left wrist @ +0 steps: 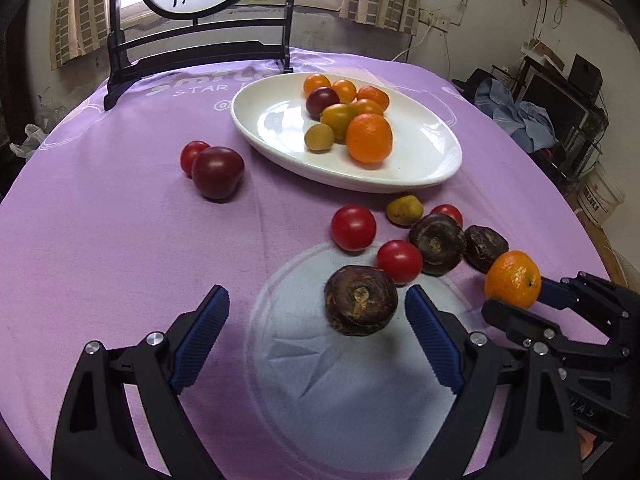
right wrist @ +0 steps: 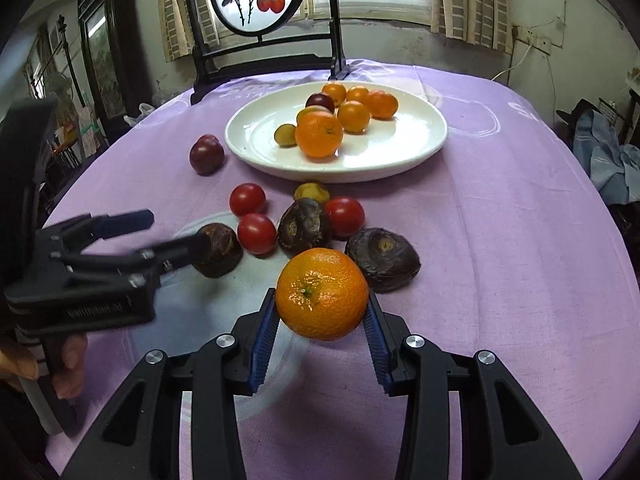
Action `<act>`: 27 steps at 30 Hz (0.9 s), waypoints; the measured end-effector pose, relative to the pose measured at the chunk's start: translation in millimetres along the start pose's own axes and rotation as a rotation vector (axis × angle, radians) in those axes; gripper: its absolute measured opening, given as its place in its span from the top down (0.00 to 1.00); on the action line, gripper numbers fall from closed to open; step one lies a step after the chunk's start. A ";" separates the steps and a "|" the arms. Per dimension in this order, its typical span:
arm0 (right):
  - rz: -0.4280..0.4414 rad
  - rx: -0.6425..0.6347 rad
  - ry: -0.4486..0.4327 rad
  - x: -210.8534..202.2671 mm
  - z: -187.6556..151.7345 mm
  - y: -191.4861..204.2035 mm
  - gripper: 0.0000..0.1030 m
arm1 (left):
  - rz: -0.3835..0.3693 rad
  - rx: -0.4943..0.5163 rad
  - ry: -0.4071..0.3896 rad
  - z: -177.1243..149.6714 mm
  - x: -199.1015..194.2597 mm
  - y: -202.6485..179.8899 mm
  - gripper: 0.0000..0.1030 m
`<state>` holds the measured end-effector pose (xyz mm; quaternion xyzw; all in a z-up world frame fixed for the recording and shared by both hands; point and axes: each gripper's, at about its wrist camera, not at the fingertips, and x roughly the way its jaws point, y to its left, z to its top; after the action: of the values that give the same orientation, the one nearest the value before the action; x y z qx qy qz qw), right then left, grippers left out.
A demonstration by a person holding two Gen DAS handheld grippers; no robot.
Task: Organize fruits
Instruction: 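Grasp a tangerine with the right tool while the left tool grasps a dark brown persimmon, then carry both fruits over the white plate and open both tools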
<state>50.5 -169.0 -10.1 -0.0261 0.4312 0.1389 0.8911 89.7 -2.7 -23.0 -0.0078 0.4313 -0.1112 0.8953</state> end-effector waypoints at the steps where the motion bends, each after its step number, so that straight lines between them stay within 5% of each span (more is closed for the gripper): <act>1: 0.000 -0.002 -0.006 -2.0 0.0 0.3 0.59 | -0.004 0.012 0.004 -1.2 2.1 -3.6 0.24; 8: 0.033 -0.017 -0.040 -15.7 -0.6 2.5 0.59 | 0.019 0.113 0.028 -4.4 19.1 -31.0 0.58; 20: 0.020 0.020 -0.079 -20.6 1.8 -3.8 0.59 | 0.034 0.101 -0.060 13.4 -21.1 -32.1 0.59; 27: -0.014 -0.019 -0.161 -40.9 39.0 -0.8 0.59 | 0.034 0.089 -0.104 52.8 -34.9 -24.7 0.59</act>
<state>56.3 -172.5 46.0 -0.0265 0.3565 0.1383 0.9236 104.8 -23.9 39.8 0.0334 0.3787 -0.1145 0.9178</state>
